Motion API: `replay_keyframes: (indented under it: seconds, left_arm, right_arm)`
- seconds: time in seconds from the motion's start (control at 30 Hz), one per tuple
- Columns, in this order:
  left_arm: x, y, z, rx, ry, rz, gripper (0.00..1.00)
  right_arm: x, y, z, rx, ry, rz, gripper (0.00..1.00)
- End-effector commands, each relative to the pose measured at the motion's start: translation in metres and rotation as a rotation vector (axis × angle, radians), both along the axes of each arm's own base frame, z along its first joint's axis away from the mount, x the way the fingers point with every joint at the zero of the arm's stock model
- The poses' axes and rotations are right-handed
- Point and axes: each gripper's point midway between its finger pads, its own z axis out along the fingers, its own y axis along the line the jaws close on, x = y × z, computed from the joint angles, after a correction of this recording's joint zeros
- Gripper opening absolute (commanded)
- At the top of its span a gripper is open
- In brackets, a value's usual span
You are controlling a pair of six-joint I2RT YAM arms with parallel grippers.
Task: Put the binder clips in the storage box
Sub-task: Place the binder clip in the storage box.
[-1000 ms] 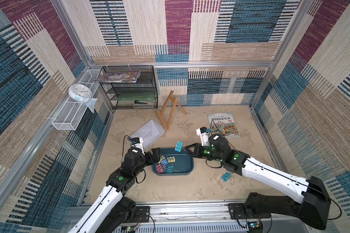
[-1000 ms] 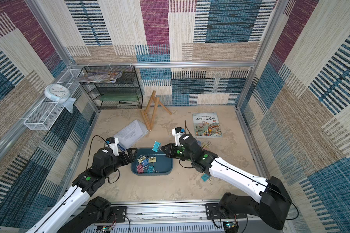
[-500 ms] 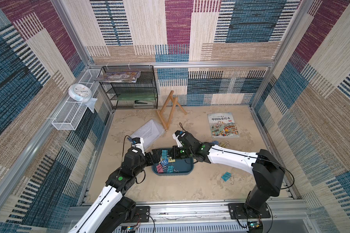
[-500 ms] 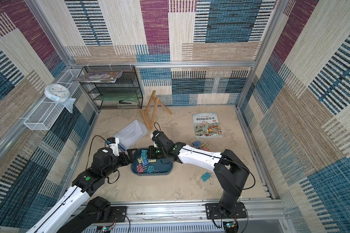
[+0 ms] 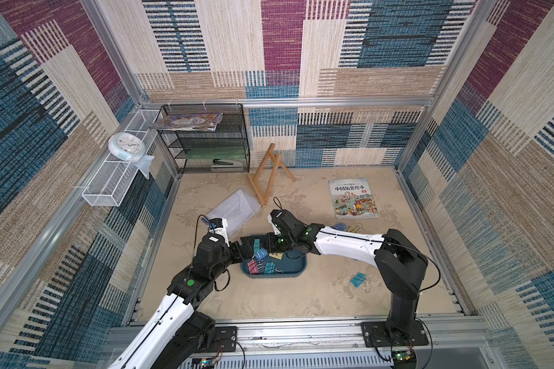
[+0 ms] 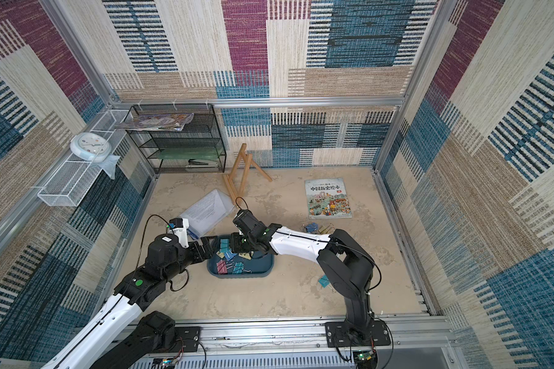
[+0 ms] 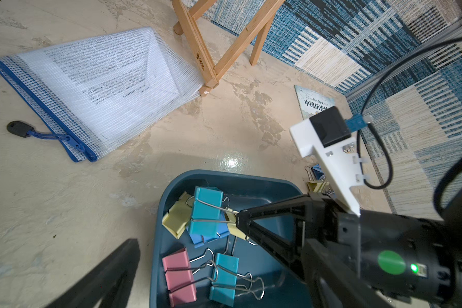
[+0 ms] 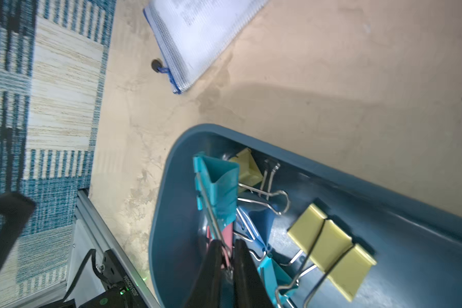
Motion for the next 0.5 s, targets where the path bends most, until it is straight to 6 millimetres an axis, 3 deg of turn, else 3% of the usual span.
replay_keyframes:
  seconds: [0.0, 0.27, 0.47]
  left_arm:
    - [0.001, 0.0, -0.001, 0.005, -0.004, -0.003, 0.99]
    - [0.001, 0.0, 0.002, -0.002, -0.008, -0.001, 0.99]
    - [0.003, -0.002, 0.004, -0.009, -0.012, -0.004, 0.99]
  right_arm:
    - [-0.005, -0.012, -0.008, -0.058, 0.021, -0.011, 0.2]
    - [-0.005, -0.031, 0.036, 0.008, -0.079, -0.058, 0.41]
    - [0.002, -0.075, 0.076, -0.013, -0.201, -0.195, 0.45]
